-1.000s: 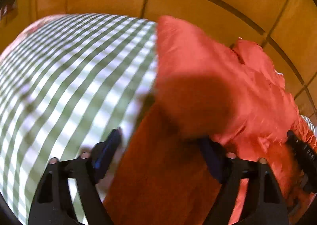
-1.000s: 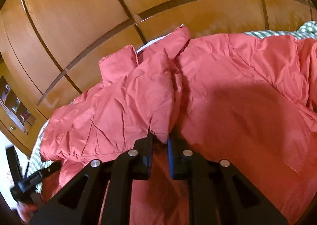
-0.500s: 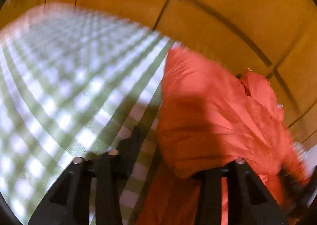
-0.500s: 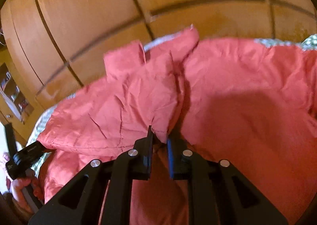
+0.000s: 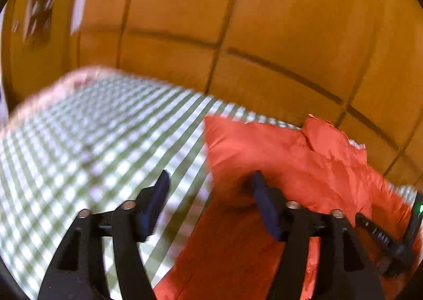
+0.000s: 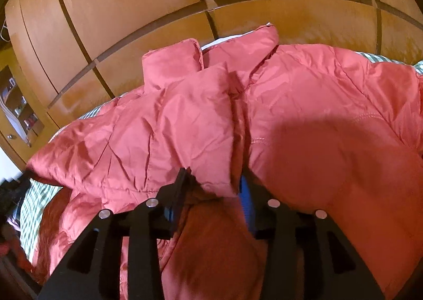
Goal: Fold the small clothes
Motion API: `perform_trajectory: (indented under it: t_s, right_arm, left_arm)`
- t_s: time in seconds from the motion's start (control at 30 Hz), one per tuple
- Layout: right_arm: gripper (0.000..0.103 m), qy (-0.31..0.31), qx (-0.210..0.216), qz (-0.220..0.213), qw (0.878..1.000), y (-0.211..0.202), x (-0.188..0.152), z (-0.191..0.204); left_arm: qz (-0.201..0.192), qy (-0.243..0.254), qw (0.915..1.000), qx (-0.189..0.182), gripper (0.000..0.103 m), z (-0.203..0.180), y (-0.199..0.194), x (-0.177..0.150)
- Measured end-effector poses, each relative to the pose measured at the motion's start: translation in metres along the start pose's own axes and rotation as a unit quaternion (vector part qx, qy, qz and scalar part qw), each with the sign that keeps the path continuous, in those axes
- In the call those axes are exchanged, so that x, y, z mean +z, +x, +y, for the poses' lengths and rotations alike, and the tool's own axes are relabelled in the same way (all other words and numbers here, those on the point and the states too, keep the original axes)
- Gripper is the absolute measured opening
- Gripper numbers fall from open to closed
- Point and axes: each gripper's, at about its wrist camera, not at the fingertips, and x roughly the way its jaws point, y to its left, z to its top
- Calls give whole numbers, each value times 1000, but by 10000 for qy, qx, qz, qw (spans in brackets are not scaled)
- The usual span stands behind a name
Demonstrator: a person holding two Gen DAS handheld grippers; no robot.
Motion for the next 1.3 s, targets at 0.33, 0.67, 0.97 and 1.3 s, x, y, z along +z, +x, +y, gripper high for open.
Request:
perform_trajectory:
  t_s: [0.33,0.67,0.97,1.3]
  right_arm:
    - [46,-63,-47,-14,10000,2,0,6]
    - [69,-119,-12,-123,9999,-2,-2,7]
    - [91,736,44,-324,9968,-59,-18,-16]
    - [92,1881,-185,-890,9779,-199,-58,-87]
  left_arm:
    - [164,-48,9997,-162,76,-18,17,16]
    - [938,5,9951,-321,84,-18,102,-13]
    - [899,-416,9928,-670,85,5,80,-22]
    - [962,-383,9931,-552,99,1,79,-24]
